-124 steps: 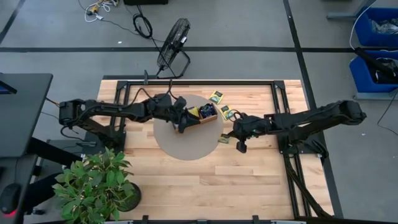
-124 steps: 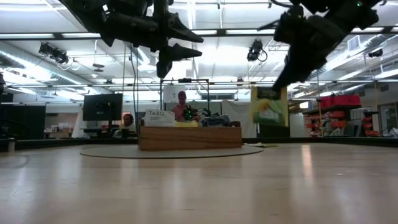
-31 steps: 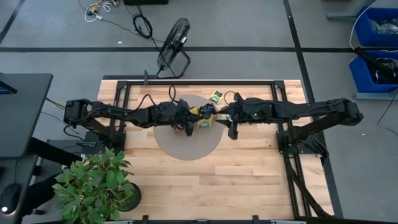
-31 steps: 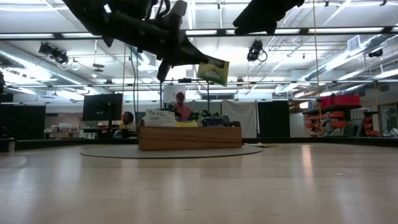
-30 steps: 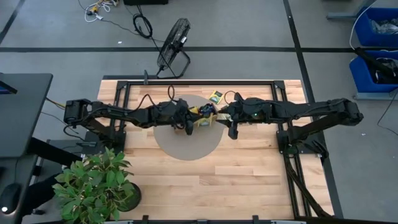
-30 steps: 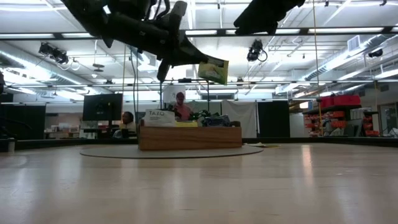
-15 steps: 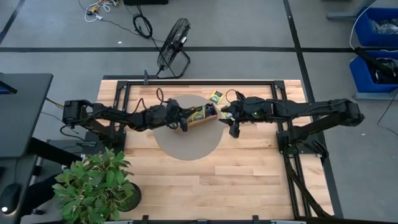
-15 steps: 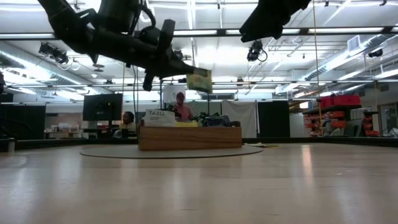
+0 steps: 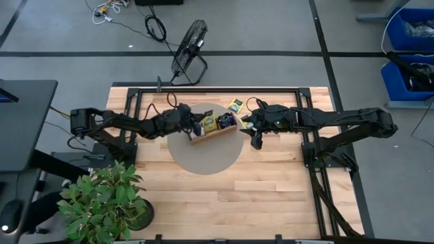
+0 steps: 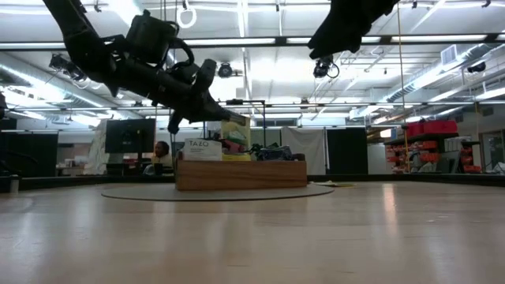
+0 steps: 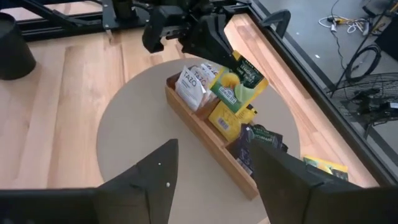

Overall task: Pick & Place Tea
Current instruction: Put the yellow tea bag into the middle section of the wooden organizer

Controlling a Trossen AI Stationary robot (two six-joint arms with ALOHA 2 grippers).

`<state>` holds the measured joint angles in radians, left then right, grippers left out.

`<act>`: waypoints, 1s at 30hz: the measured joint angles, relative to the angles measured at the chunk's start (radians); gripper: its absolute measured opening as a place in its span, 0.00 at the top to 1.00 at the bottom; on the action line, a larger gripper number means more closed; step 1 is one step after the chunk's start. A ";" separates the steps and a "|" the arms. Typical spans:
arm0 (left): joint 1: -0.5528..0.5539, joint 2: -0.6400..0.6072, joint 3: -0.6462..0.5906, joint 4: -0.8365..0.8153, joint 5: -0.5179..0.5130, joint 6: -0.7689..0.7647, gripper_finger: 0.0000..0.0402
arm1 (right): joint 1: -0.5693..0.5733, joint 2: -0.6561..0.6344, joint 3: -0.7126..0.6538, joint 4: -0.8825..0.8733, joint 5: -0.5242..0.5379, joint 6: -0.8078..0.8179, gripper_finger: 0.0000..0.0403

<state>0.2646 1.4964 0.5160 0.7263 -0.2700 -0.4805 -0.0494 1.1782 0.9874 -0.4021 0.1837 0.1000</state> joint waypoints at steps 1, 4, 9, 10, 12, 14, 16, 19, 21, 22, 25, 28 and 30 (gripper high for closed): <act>0.005 0.009 0.001 0.012 0.008 0.001 1.00 | 0.000 0.000 0.000 -0.001 0.000 0.000 0.48; 0.014 0.038 0.002 0.008 0.020 -0.007 1.00 | -0.004 0.000 0.000 -0.005 0.000 0.002 0.48; 0.013 0.074 0.002 0.018 0.018 -0.032 1.00 | -0.017 0.000 0.000 -0.012 0.000 0.017 0.48; 0.013 0.077 0.002 0.024 0.018 -0.032 1.00 | -0.019 0.000 0.000 -0.012 0.000 0.017 0.48; 0.013 0.083 0.002 0.034 0.015 -0.031 1.00 | -0.025 0.000 0.000 -0.012 0.000 0.016 0.48; 0.014 0.090 0.001 0.021 0.012 -0.032 1.00 | -0.032 0.001 0.000 -0.012 0.000 0.015 0.48; 0.014 0.090 0.001 0.030 0.009 -0.031 1.00 | -0.038 0.001 0.000 -0.012 0.000 0.016 0.48; 0.014 0.089 0.001 0.023 0.003 -0.023 1.00 | -0.042 0.001 0.000 -0.012 0.000 0.017 0.48; 0.014 0.089 0.001 0.022 0.001 -0.023 1.00 | -0.042 0.001 0.000 -0.012 0.000 0.017 0.48; 0.014 0.089 0.001 0.017 0.001 -0.023 1.00 | -0.042 0.001 0.000 -0.012 0.000 0.017 0.48; 0.014 0.105 0.001 0.018 0.002 -0.025 1.00 | -0.042 0.001 0.000 -0.012 0.000 0.019 0.48; 0.014 0.134 0.002 0.038 0.001 -0.032 1.00 | -0.042 0.001 0.000 -0.013 0.000 0.023 0.48; 0.014 0.150 0.001 0.058 0.001 -0.044 1.00 | -0.042 0.001 0.000 -0.016 0.000 0.024 0.48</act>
<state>0.2787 1.6469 0.5171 0.7846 -0.2694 -0.5249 -0.0910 1.1790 0.9874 -0.4178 0.1833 0.1237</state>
